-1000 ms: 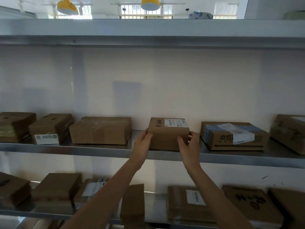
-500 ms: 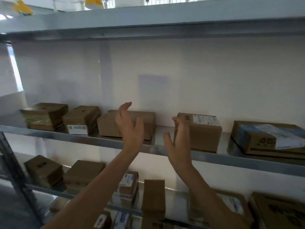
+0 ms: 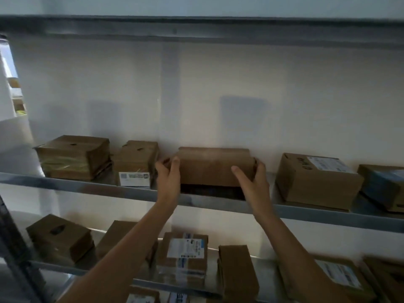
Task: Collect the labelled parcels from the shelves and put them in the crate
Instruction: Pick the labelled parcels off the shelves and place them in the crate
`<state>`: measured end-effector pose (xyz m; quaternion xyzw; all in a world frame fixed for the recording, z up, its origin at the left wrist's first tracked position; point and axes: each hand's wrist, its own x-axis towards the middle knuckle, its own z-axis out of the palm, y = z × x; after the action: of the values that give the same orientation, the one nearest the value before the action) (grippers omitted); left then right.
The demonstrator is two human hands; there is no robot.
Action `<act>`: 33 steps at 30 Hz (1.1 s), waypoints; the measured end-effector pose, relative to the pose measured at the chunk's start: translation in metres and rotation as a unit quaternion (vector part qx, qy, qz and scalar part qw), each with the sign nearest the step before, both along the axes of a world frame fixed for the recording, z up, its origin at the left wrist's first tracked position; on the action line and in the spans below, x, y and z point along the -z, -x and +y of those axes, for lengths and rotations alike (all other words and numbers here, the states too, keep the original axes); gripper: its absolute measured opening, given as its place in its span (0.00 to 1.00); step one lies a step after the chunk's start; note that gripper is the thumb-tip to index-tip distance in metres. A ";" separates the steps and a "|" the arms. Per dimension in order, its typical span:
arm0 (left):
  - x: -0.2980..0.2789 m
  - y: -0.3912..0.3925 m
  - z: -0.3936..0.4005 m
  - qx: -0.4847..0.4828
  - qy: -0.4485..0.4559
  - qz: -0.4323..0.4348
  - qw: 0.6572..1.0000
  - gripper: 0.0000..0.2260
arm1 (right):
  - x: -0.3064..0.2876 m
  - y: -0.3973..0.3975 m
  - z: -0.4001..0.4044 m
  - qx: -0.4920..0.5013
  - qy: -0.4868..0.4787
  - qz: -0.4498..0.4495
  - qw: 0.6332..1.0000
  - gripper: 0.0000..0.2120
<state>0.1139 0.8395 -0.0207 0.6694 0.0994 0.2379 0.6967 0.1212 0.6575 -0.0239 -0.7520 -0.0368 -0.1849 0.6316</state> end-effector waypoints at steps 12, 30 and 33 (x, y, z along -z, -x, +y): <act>-0.020 -0.001 0.020 0.146 0.126 -0.056 0.980 0.11 | -0.013 0.011 -0.013 0.000 -0.085 -0.051 0.995 0.09; -0.011 -0.004 0.025 0.214 0.038 -0.087 0.972 0.18 | -0.007 0.012 -0.019 0.009 -0.124 -0.028 0.992 0.22; -0.025 -0.007 0.029 0.204 0.013 -0.109 0.973 0.20 | -0.013 0.011 -0.026 -0.029 -0.190 0.016 0.981 0.37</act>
<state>0.1206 0.8682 0.0047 0.6363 -0.1128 0.1608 0.7460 0.1098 0.6316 -0.0114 -0.6200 -0.0125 -0.1586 0.7683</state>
